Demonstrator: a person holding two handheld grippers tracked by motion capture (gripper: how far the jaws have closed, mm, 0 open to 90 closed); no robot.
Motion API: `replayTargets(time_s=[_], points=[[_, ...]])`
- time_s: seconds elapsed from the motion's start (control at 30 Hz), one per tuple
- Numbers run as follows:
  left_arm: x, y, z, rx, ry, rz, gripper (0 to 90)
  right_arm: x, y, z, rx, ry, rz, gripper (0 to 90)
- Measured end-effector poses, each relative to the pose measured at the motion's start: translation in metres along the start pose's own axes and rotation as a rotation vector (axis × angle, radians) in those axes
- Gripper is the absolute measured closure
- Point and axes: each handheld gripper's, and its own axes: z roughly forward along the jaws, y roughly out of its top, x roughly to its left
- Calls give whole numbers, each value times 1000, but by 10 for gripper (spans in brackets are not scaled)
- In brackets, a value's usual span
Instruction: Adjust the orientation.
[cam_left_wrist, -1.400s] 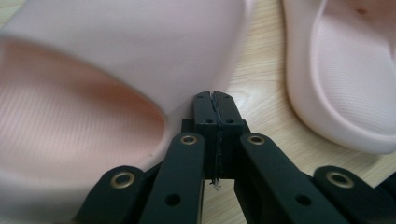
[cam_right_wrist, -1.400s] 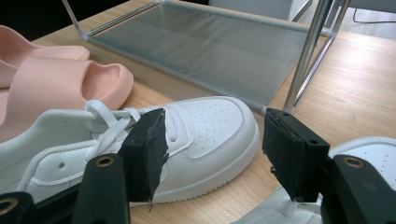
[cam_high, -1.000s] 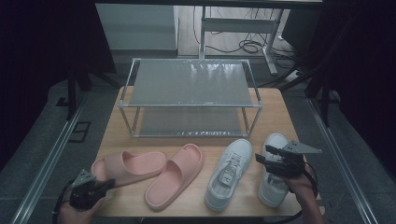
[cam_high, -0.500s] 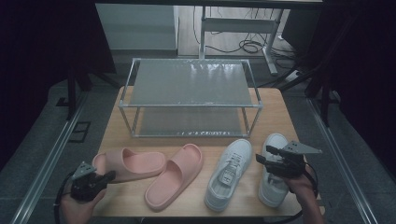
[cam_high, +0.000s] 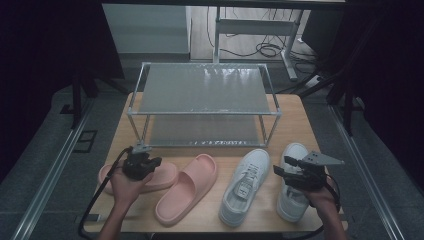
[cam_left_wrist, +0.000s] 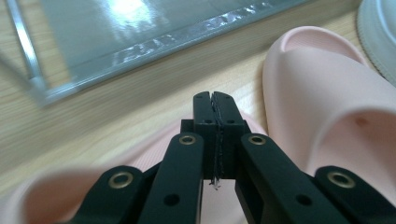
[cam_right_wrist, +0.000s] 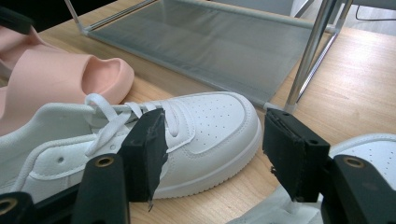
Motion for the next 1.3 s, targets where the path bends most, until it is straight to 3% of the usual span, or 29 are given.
replayTargets(time_s=[0.23, 0.53, 0.73, 1.0, 1.3], points=[[-1, 18, 28, 80, -3, 6, 900, 1, 0, 2, 6, 3, -4, 403], [1, 19, 54, 185, 7, 8, 900, 1, -1, 2, 9, 3, -2, 403], [6, 15, 51, 208, 14, 9, 900, 1, -2, 2, 10, 2, -1, 403], [13, -5, 36, 234, 8, 5, 900, 1, -1, 1, 4, 0, 1, 403], [12, -35, 14, 220, -44, -13, 900, 1, -1, -1, 1, -2, -2, 403]])
